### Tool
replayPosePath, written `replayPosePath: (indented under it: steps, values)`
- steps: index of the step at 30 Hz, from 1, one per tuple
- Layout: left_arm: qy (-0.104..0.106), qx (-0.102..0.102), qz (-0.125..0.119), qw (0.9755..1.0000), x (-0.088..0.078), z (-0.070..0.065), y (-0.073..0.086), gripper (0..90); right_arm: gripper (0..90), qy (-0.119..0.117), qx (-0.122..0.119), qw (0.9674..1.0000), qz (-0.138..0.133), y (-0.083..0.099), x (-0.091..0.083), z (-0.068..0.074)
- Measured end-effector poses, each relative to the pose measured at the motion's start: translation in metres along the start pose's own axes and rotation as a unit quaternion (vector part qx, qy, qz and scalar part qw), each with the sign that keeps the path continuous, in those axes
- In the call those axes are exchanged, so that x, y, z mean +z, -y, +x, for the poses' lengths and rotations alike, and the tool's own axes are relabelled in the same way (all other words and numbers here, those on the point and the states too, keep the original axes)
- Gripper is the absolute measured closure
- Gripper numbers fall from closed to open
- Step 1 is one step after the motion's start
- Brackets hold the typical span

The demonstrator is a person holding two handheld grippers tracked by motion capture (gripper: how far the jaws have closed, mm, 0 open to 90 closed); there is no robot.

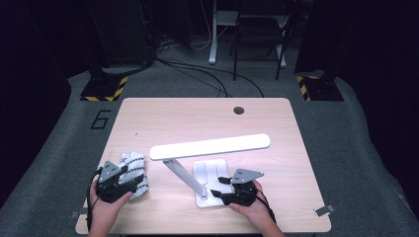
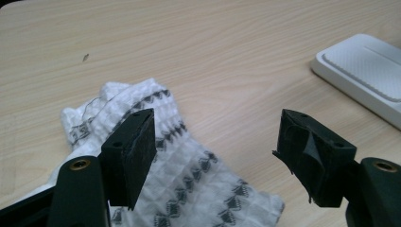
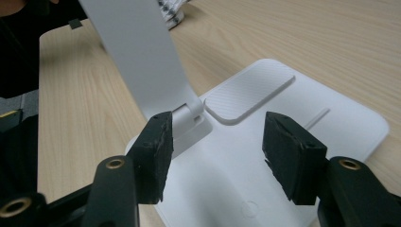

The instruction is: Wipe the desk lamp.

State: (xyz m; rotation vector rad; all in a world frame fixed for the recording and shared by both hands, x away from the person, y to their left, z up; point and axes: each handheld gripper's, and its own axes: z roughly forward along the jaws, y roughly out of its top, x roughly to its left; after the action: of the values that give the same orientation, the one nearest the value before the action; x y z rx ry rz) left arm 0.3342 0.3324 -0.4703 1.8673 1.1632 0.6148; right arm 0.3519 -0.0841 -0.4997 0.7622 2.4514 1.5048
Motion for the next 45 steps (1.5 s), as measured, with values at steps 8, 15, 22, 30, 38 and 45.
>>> replayPosePath:
  steps: [8,15,22,30,38,45]
  values:
    - [0.024,0.009,-0.009,0.9996,0.002,-0.014,-0.004,29.0,43.2,0.022,0.007,0.9997,-0.011,0.001,-0.013,-0.008]
    - [0.048,0.029,-0.008,0.9984,0.010,-0.026,0.001,30.3,43.2,0.050,0.004,0.9987,-0.010,0.003,-0.027,-0.017]
    - [0.073,0.042,0.009,0.9964,0.020,-0.035,0.004,30.3,43.3,0.075,0.025,0.9966,-0.024,0.009,-0.048,-0.033]
    - [0.104,0.018,-0.002,0.9944,0.027,-0.037,0.009,30.3,43.2,0.104,0.045,0.9931,-0.030,0.019,-0.066,-0.044]
    - [0.121,0.009,0.011,0.9926,0.036,-0.037,0.010,30.9,43.3,0.120,0.063,0.9906,-0.021,0.028,-0.070,-0.051]
    - [0.120,0.023,0.025,0.9922,0.043,-0.038,0.009,31.7,43.3,0.139,0.060,0.9885,0.002,0.033,-0.067,-0.053]
